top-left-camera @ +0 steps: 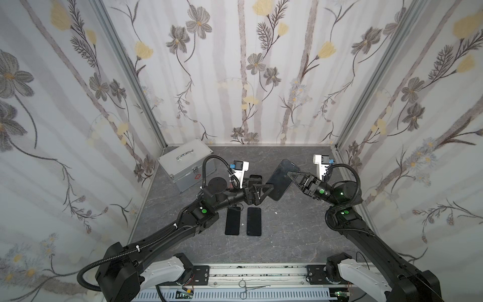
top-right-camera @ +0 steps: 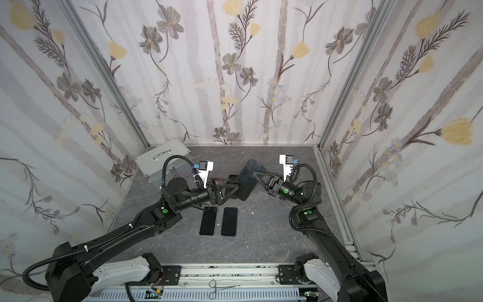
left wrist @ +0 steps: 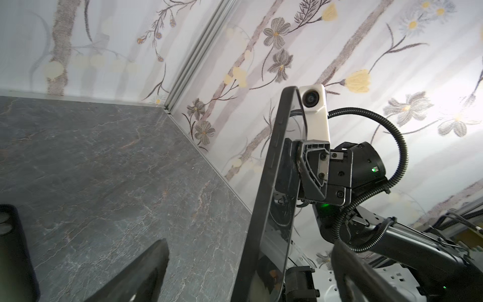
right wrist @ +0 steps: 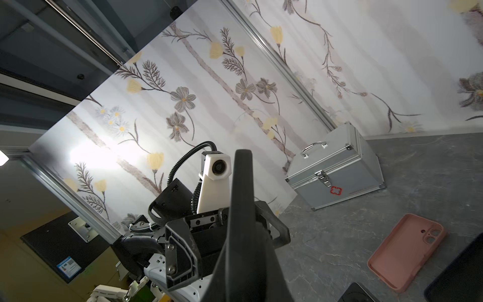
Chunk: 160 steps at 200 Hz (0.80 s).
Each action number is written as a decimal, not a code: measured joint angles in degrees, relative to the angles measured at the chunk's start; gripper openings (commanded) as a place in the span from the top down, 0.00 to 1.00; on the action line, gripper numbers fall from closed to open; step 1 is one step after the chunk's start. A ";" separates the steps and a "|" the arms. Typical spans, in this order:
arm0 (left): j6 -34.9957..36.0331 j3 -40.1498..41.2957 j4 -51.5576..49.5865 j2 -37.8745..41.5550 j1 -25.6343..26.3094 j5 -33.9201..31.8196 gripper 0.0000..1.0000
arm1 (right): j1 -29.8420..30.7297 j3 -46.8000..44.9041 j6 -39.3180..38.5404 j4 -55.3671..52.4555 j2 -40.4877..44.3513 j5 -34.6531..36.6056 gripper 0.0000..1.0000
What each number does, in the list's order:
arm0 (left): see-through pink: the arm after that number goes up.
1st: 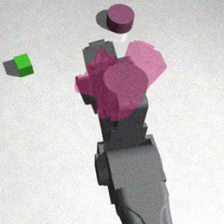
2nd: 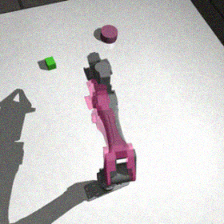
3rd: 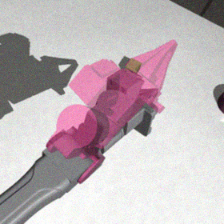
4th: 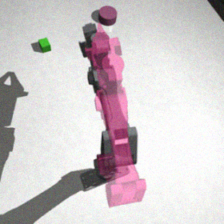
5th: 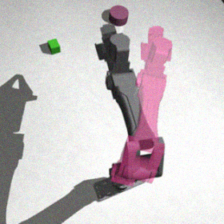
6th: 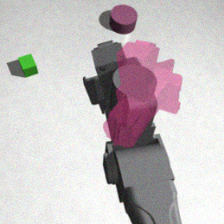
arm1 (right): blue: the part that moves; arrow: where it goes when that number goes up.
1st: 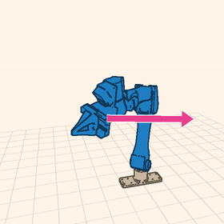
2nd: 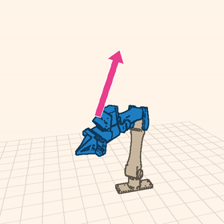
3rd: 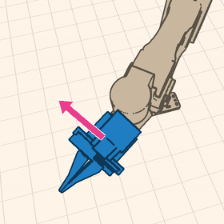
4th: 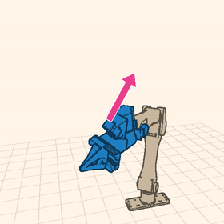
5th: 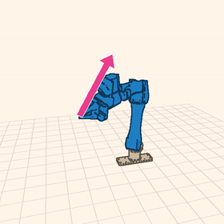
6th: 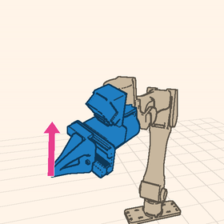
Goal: Take the phone out of the phone case
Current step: Pass the phone.
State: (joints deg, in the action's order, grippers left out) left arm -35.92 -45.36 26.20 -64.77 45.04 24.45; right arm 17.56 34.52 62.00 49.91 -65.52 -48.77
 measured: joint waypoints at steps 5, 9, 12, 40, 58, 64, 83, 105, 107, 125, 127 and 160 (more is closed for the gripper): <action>-0.09 0.20 0.52 0.17 -0.02 0.61 0.02 | 0.33 0.20 0.72 0.94 -0.26 -0.22 1.00; -0.11 0.31 0.90 0.28 -0.02 1.14 0.03 | 0.61 0.35 1.20 1.77 -0.50 -0.44 1.00; -0.17 0.39 1.07 0.35 -0.02 1.42 0.03 | 0.85 0.52 1.62 2.40 -0.72 -0.52 1.00; -0.42 0.76 2.95 0.46 0.13 5.11 0.13 | 2.40 1.62 4.44 6.10 -1.97 -0.92 1.00; -0.44 0.81 4.24 0.37 0.15 7.39 0.21 | 2.58 1.62 6.36 7.96 -2.23 -0.98 1.00; -0.44 0.81 4.55 0.37 0.22 7.85 0.24 | 2.58 1.62 6.82 8.41 -2.29 -0.98 1.00; -0.42 0.96 5.53 0.46 0.24 8.98 0.34 | 2.58 1.66 8.13 9.60 -2.32 -0.98 1.00; -0.35 1.22 6.23 0.50 0.24 10.01 0.42 | 2.56 2.38 9.01 9.84 -2.60 -1.31 1.00; -0.35 1.25 6.32 0.50 0.24 10.08 0.43 | 2.56 2.47 9.09 9.84 -2.64 -1.40 1.00; -0.37 1.68 6.56 0.50 0.31 10.34 0.50 | 2.51 3.02 10.21 10.34 -3.21 -1.97 1.00; -0.37 1.77 6.58 0.50 0.31 10.34 0.51 | 2.51 3.08 10.36 10.38 -3.30 -1.97 1.00; -0.39 2.21 7.52 0.50 0.52 11.61 0.65 | 2.69 3.50 11.50 12.02 -3.87 -2.71 1.00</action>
State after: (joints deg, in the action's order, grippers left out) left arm -36.32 -43.16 33.71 -64.27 45.56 36.05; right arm 20.25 38.02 73.49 61.93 -69.38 -51.48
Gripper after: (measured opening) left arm 0.403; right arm 0.111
